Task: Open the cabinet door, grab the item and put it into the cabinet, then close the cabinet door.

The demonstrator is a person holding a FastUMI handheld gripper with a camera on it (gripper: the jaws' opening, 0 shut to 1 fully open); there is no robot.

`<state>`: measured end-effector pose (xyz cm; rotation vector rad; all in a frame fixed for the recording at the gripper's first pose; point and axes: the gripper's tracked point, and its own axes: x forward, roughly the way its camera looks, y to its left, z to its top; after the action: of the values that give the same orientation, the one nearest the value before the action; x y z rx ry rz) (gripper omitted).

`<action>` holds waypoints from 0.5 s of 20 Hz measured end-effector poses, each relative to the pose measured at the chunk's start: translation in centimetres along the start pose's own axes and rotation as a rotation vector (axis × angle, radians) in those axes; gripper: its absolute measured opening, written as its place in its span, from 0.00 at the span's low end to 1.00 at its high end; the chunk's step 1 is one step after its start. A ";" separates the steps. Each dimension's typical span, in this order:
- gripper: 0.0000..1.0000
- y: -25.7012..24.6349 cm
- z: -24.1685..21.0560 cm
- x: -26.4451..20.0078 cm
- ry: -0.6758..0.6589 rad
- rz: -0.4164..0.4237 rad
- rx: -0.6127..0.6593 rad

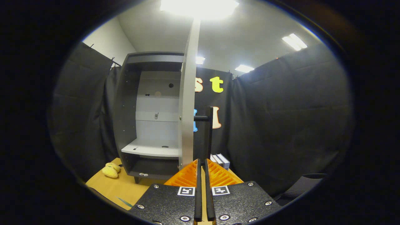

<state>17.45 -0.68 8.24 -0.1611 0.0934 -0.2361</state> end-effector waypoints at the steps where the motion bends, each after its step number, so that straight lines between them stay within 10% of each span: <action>1: 0.06 -0.3 0.2 -0.1 -0.013 -0.011 0.000; 5: 0.16 1.0 1.1 -0.7 -0.092 0.012 0.036; 10: 0.74 4.3 0.7 -0.9 -0.136 0.089 0.056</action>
<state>17.64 3.78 8.25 -0.1170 -0.0413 -0.1381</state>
